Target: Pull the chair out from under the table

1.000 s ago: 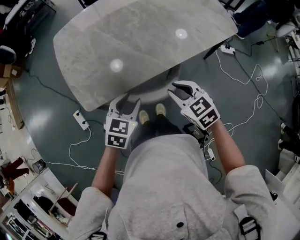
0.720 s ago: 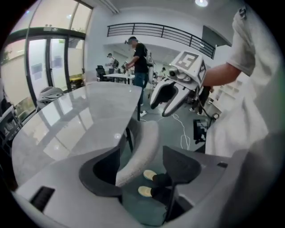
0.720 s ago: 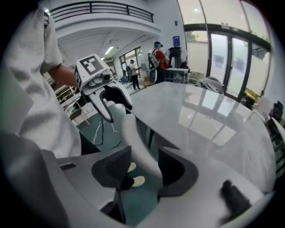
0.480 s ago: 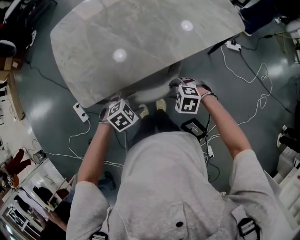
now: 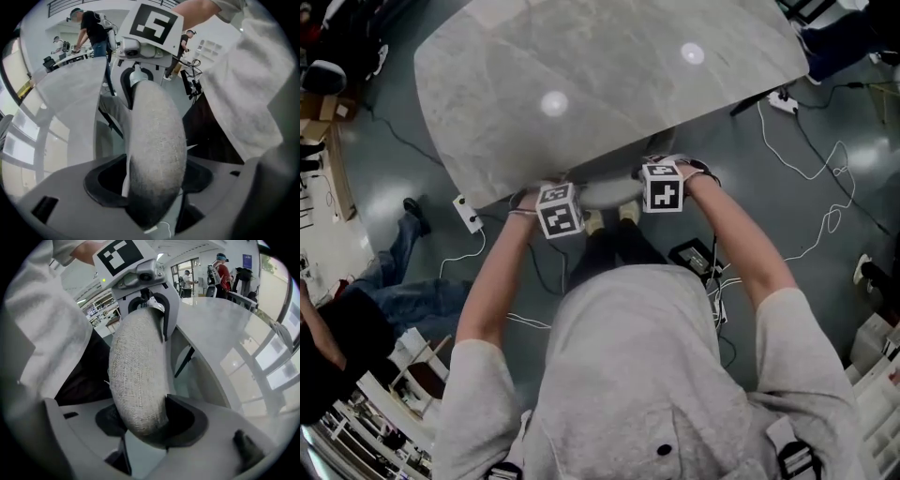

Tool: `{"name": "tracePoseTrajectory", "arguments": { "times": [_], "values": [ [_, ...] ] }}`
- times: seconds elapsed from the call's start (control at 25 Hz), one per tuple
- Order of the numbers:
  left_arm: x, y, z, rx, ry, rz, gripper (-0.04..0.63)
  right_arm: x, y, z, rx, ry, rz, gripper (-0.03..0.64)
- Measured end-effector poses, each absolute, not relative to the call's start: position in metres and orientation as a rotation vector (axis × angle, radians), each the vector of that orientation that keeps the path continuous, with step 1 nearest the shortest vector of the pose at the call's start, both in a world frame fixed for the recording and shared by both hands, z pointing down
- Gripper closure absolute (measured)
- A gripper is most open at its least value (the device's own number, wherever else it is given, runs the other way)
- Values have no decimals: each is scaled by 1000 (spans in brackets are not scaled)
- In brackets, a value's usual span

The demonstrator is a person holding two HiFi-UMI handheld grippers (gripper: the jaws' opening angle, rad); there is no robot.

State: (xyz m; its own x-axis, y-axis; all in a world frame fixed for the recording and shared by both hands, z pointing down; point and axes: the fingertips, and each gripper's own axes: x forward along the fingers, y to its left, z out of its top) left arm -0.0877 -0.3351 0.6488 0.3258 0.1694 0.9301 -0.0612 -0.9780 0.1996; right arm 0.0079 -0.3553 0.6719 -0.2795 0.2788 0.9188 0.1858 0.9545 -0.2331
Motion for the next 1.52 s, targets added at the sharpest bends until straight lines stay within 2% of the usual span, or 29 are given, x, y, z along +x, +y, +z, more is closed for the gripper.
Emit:
{"name": "tracePoseTrajectory", "arguments": {
  "times": [0.2, 0.6, 0.92, 1.52],
  "values": [
    [-83, -320, 666, 2319, 309, 1776, 291, 9, -352, 680, -363, -1849, 41, 422],
    [-81, -322, 665, 2354, 259, 1776, 364, 10, -349, 683, -415, -1852, -55, 472],
    [-79, -332, 665, 2497, 103, 1843, 482, 7, -349, 683, -394, -1871, -87, 485],
    [-78, -322, 663, 2465, 123, 1843, 482, 8, -344, 681, -381, -1863, -188, 521]
  ]
}}
